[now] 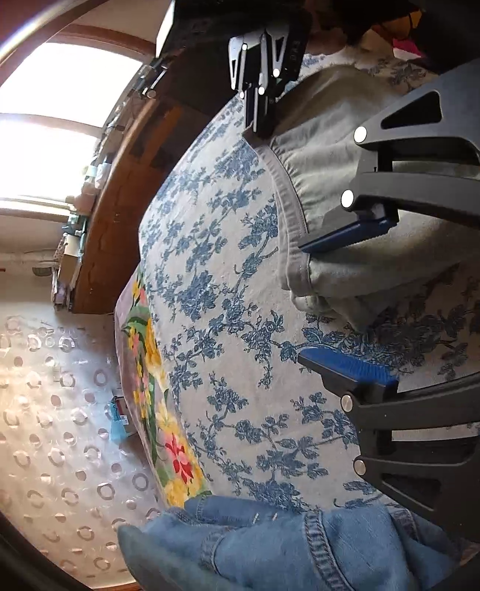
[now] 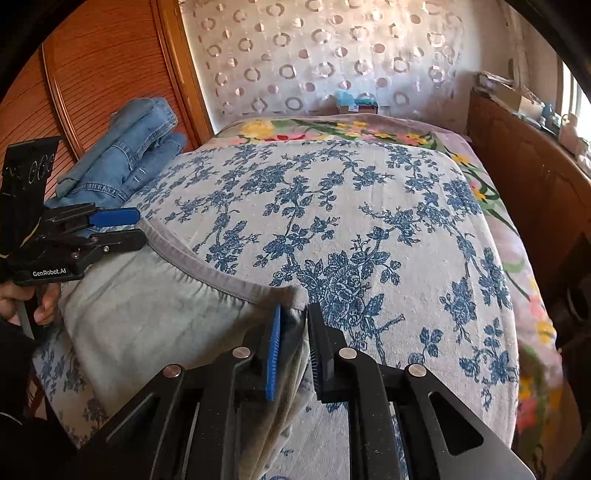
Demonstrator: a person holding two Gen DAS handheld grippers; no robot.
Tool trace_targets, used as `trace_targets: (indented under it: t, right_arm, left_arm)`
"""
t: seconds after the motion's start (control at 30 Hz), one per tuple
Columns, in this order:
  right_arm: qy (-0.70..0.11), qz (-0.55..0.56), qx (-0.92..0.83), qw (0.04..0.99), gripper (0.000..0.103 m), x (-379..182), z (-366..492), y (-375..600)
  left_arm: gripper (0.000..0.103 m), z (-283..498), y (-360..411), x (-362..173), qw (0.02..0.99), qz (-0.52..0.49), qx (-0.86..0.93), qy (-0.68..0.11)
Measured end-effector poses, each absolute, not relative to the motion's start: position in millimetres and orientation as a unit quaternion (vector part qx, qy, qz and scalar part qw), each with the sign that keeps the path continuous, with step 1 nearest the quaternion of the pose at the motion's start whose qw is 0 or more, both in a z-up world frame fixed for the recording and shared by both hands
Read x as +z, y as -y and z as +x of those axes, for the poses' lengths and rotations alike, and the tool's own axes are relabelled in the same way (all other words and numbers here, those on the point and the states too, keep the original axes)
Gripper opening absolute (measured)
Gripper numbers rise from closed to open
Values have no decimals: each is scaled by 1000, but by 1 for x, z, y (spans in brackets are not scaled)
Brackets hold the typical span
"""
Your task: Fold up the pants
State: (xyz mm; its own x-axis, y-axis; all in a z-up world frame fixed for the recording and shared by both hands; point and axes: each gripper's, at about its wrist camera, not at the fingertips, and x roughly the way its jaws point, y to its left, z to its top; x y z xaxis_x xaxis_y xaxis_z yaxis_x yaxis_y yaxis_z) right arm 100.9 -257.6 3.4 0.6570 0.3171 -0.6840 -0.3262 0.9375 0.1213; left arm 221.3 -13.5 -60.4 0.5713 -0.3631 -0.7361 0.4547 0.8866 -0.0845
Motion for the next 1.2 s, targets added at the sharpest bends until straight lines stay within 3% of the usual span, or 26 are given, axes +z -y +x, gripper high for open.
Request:
trace_targets:
  t: [0.1,0.27,0.7,0.83,0.9,1.13,1.2]
  right_arm:
    - [-376,-11,170,911,38,6,94,259]
    - [-385,-8,165,908,39,5,84,263]
    - [-402,13,155,902,40,1,78,266]
    - [-398,13,158,904,40,-2,79,261]
    - [-395,11,159,905,39,-3,80,259]
    - [-392,20,179,902,28,-6,85,254]
    - [-390,17,181,903,28,-7,85,255]
  left_arm:
    - [55,217,9,-58,887,54,-225,-400]
    - [55,212,7,-67,882,48,-222,-412]
    - [55,214,12,-86,873,58,-227,-428]
    - [66,214,12,-88,877,60,-218,-424]
    - [67,214,12,-87,877,59,-218,-423]
    - [66,215,11,-87,878,59,-218,-423]
    - [57,214,12,-87,876,58,-227,-422]
